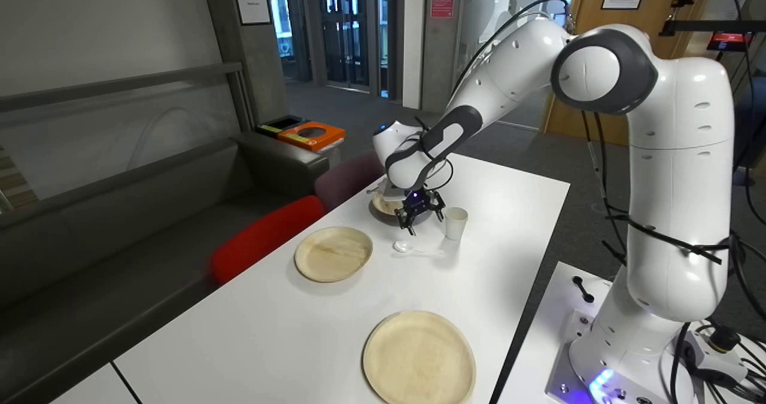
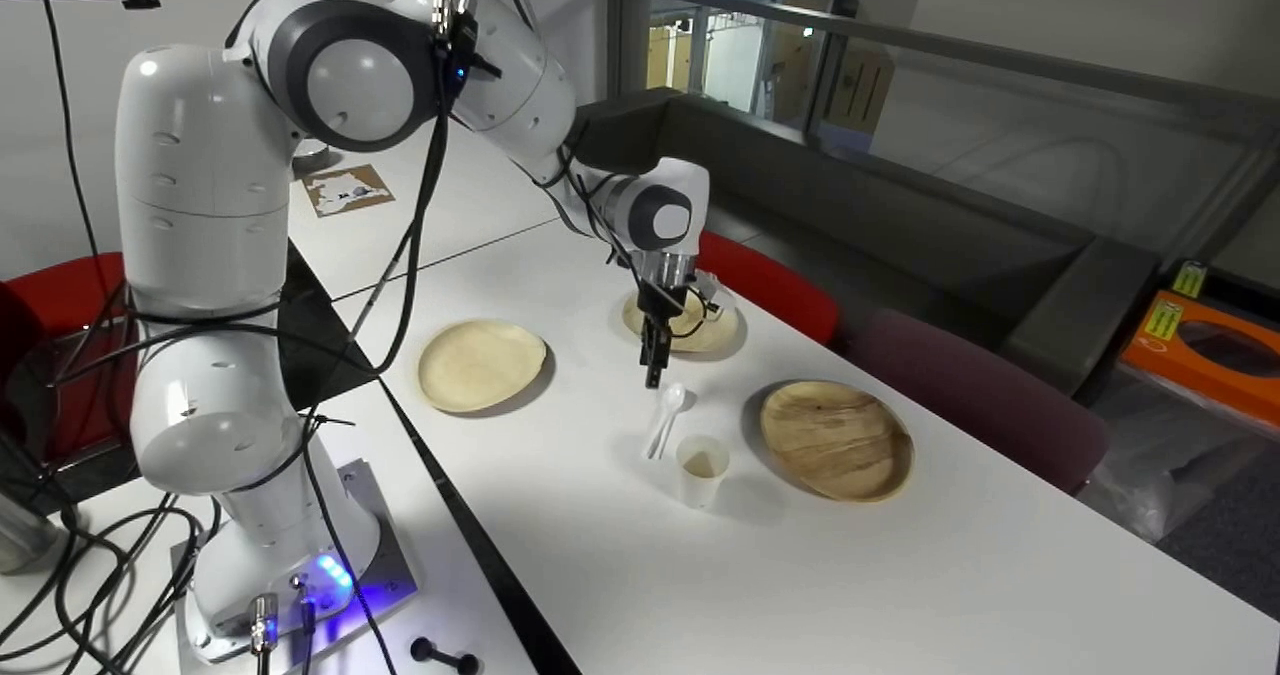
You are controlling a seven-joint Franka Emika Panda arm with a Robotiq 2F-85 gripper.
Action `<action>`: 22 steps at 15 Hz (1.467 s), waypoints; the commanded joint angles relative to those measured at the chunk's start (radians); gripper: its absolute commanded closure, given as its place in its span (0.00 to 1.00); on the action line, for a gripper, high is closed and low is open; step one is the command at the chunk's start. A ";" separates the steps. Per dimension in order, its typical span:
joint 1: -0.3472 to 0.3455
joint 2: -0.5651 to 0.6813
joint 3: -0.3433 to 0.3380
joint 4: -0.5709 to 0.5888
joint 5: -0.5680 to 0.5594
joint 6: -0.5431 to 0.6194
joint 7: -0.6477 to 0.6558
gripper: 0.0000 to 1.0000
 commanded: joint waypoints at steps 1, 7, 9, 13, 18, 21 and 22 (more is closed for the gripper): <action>-0.009 -0.036 -0.008 0.024 0.125 -0.055 0.084 0.00; -0.063 -0.001 -0.060 0.141 0.267 -0.109 0.197 0.00; -0.090 -0.006 -0.082 0.178 0.307 -0.147 0.231 0.00; -0.143 -0.008 -0.128 0.262 0.371 -0.236 0.318 0.00; -0.145 -0.005 -0.126 0.233 0.350 -0.199 0.299 0.00; -0.139 0.005 -0.118 0.233 0.350 -0.199 0.299 0.00; -0.119 0.006 -0.125 0.212 0.278 -0.138 0.297 0.00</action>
